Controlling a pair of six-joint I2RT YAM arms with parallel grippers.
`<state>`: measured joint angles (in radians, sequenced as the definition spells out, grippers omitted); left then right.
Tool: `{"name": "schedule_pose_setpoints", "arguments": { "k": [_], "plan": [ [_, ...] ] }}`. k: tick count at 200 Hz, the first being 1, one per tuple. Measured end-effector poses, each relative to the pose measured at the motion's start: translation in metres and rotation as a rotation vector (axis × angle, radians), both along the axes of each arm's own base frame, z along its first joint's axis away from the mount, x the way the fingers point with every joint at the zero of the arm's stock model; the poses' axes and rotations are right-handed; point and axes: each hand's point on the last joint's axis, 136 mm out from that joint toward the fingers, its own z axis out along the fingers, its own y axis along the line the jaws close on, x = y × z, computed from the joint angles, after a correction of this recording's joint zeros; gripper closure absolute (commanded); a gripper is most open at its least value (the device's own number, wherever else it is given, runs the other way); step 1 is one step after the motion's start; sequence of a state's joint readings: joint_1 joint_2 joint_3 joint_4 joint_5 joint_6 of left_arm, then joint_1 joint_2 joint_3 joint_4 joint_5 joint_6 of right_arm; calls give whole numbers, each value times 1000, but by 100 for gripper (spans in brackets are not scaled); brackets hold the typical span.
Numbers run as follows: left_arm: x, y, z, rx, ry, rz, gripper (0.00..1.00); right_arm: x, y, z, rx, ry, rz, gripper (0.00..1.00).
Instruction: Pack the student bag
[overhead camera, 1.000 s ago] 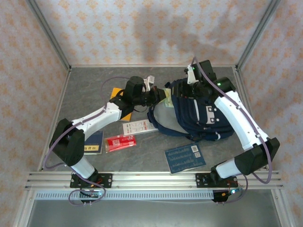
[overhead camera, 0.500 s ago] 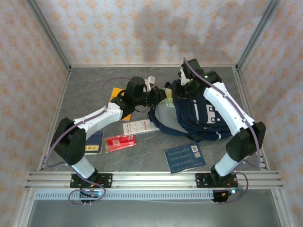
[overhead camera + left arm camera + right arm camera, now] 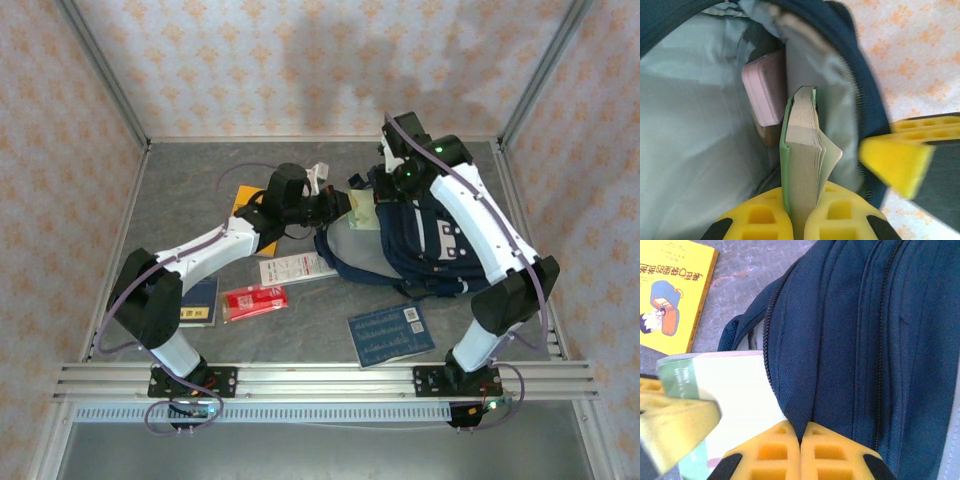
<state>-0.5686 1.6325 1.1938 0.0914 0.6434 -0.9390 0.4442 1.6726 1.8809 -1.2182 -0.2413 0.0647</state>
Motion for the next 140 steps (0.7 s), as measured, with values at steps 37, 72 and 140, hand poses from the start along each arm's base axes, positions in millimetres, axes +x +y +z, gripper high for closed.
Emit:
{"name": "schedule_pose_setpoints", "arguments": {
  "k": [37,72,140],
  "plan": [
    [10,17,-12,91,7,2,100,-4,-5,21,-21,-47,58,100],
    [29,8,-14,105,-6,-10,100,-17,-13,30,-54,-70,145,100],
    [64,-33,-31,20,48,-19,100,-33,-25,51,-15,-104,167,100]
  ]
}}
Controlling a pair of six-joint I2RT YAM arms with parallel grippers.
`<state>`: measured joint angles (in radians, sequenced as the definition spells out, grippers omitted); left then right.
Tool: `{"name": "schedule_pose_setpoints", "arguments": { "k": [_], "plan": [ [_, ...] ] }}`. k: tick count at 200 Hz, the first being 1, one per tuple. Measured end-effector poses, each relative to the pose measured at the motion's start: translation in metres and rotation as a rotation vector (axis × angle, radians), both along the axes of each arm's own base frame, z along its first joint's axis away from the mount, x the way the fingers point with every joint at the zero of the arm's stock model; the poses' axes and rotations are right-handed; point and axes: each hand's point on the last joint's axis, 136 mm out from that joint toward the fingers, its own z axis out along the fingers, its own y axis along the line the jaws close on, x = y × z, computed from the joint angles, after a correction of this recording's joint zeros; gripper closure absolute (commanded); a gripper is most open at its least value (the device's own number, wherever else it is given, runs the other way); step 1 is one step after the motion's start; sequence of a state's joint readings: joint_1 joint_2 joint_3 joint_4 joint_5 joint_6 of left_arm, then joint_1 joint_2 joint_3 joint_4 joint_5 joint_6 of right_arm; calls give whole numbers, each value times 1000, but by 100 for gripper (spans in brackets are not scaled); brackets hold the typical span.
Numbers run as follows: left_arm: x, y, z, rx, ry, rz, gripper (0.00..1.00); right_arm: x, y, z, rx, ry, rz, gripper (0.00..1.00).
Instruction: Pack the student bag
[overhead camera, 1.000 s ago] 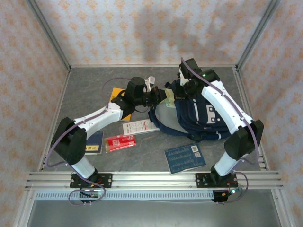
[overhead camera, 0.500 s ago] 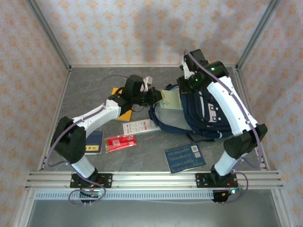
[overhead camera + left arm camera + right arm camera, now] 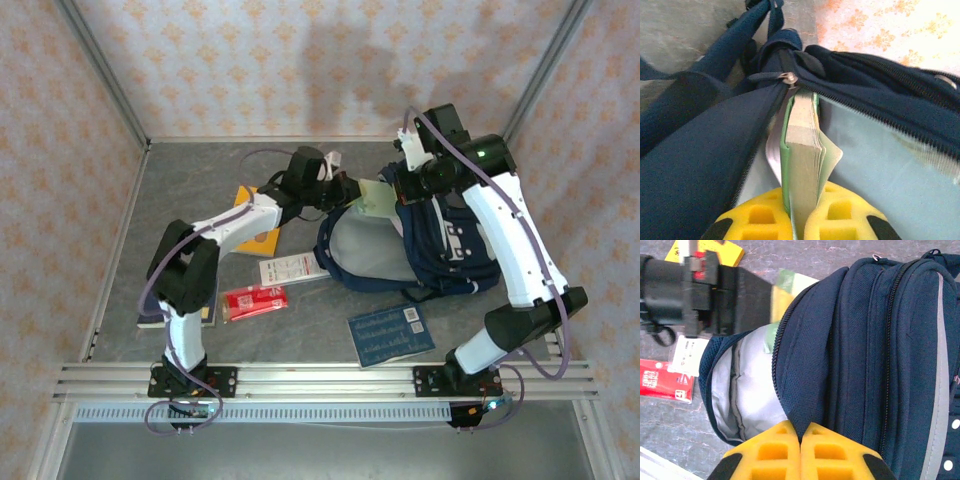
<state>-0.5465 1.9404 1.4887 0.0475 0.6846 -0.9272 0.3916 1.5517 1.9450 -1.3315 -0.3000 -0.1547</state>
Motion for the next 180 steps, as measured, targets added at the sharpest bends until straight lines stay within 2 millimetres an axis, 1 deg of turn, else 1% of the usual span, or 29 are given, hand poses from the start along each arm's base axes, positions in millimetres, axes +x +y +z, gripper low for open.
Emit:
{"name": "schedule_pose_setpoints", "arguments": {
  "k": [14,27,51,81,103,120,138,151,153,167,180],
  "plan": [
    [1,-15,-1,-22,8,-13,100,0,1,0,5,3,4,100],
    [-2,-28,-5,-35,23,-29,100,-1,2,0,8,3,5,100],
    [-9,-46,-9,-39,48,-49,100,-1,2,0,14,6,3,100],
    [-10,-59,-14,-18,74,-33,100,2,4,2,36,4,-24,100],
    [-5,-67,-16,-2,82,6,100,6,9,2,71,3,-44,100],
    [1,-78,-21,5,93,36,100,12,14,-3,104,9,-65,100],
    [10,-90,-29,13,107,66,91,18,19,-12,135,17,-85,100],
    [16,-100,-34,17,114,83,76,24,22,-19,149,18,-101,100],
    [17,-102,-35,17,112,82,73,25,22,-20,151,19,-104,100],
    [24,-112,-35,2,111,88,56,30,21,-25,155,14,-122,100],
    [26,-115,-36,-2,113,89,47,33,17,-27,158,3,-134,100]
  ]
}}
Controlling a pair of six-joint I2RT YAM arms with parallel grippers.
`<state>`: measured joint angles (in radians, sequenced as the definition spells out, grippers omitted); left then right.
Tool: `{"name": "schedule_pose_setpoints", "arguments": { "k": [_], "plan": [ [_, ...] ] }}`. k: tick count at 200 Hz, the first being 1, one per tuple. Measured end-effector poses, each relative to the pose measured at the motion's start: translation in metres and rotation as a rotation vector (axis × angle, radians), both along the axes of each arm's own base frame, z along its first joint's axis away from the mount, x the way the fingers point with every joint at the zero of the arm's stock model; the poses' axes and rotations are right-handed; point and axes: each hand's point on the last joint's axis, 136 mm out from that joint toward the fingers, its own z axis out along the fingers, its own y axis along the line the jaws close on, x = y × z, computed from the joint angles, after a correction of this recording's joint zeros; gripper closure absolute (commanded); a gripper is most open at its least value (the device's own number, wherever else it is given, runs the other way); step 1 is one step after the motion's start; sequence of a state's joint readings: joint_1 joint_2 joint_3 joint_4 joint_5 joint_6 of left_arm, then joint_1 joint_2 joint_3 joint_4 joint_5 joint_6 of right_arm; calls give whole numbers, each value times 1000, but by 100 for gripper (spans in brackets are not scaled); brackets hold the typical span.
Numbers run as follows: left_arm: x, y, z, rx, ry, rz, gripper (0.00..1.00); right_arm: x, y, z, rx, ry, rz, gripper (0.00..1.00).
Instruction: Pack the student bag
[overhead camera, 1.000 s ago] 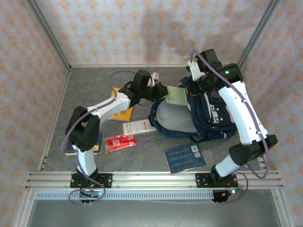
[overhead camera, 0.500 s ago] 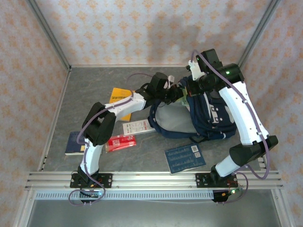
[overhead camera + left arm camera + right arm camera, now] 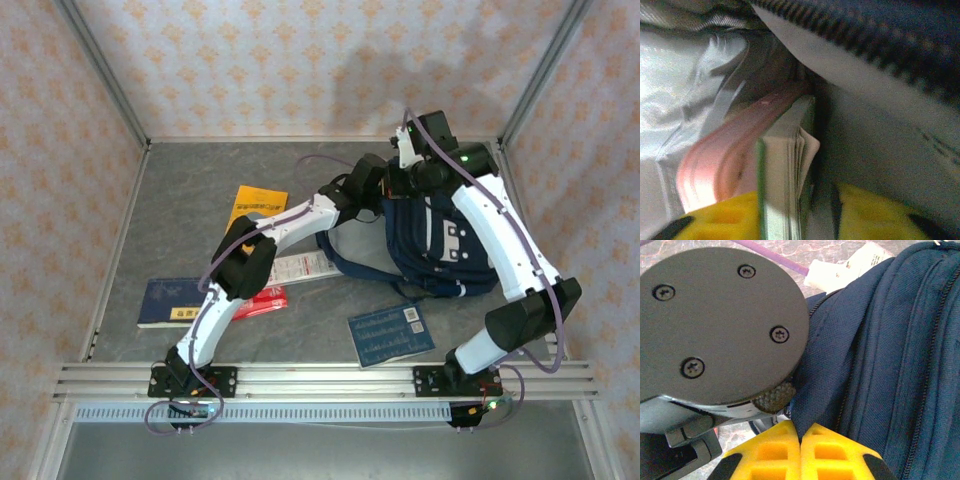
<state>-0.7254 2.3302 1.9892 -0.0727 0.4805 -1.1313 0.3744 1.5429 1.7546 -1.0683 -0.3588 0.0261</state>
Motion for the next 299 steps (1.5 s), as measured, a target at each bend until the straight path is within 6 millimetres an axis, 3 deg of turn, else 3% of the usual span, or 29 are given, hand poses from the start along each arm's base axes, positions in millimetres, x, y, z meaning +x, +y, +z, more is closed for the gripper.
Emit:
{"name": "schedule_pose_setpoints", "arguments": {
  "k": [37,63,83,115,156,187,216,248,260,271,299],
  "plan": [
    [-11,11,-1,53,-5,-22,35,4,-12,6,15,-40,-26,100],
    [-26,32,20,71,-29,-46,32,8,-15,6,5,-66,-13,100],
    [-33,59,46,77,-67,-46,31,10,-14,3,-11,-83,12,100],
    [-42,108,73,107,-104,-21,30,20,-12,1,-26,-117,37,100],
    [-69,174,89,203,-135,25,31,49,3,-24,-15,-107,51,100],
    [-96,226,83,342,-126,77,32,73,13,-51,-17,-94,40,100],
    [-127,254,69,447,-97,69,34,89,22,-76,-62,-81,18,66],
    [-156,271,41,528,-44,11,34,85,28,-84,-171,-97,4,58],
    [-166,277,30,559,-23,-15,34,78,33,-78,-193,-114,-2,62],
    [-173,281,22,580,-10,-34,34,65,33,-70,-204,-125,-17,73],
    [-190,289,2,620,22,-75,34,16,22,-42,-220,-121,-70,93]
  ]
}}
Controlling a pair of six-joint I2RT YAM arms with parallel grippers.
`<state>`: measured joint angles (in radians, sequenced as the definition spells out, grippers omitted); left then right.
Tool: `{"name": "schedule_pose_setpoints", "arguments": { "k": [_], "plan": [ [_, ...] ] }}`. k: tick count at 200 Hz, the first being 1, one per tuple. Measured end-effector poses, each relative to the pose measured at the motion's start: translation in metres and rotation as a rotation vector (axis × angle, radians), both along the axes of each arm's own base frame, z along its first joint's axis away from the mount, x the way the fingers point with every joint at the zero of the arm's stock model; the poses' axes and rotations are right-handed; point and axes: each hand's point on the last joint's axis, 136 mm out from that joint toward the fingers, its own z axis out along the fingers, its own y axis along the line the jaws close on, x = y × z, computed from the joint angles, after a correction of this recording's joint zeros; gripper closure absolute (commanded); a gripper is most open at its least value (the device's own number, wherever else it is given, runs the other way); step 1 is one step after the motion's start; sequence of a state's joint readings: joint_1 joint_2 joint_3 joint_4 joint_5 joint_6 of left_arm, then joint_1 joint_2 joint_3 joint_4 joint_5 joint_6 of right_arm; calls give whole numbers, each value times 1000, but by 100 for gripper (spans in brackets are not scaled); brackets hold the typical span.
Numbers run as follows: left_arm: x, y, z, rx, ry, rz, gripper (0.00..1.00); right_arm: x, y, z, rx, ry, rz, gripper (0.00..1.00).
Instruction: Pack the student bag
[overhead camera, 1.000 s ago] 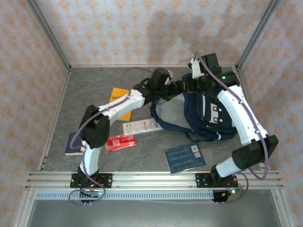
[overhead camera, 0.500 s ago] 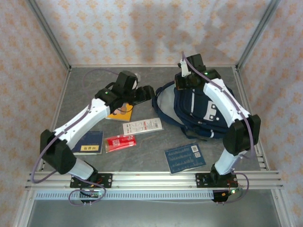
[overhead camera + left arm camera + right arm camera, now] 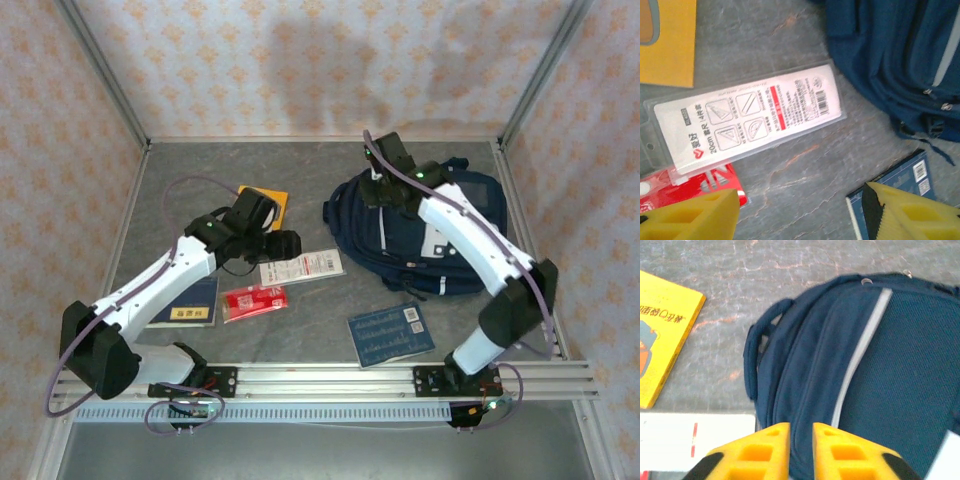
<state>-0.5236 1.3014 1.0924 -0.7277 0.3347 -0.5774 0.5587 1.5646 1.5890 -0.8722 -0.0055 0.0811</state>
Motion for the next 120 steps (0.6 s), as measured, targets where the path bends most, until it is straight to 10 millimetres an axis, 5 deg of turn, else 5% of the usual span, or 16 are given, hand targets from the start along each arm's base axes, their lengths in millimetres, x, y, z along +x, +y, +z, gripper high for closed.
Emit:
{"name": "schedule_pose_setpoints", "arguments": {
  "k": [27,81,99,120],
  "plan": [
    [-10,-4,-10,15,24,-34,35,-63,2,-13,-6,72,1,100],
    [-26,-25,-22,38,55,-116,36,-198,-23,-160,-179,541,-96,100],
    [-27,-27,-24,43,61,-121,36,-222,-31,-187,-202,623,-129,100],
    [-27,-26,-24,45,62,-117,36,-225,-30,-204,-191,647,-166,100]
  ]
}}
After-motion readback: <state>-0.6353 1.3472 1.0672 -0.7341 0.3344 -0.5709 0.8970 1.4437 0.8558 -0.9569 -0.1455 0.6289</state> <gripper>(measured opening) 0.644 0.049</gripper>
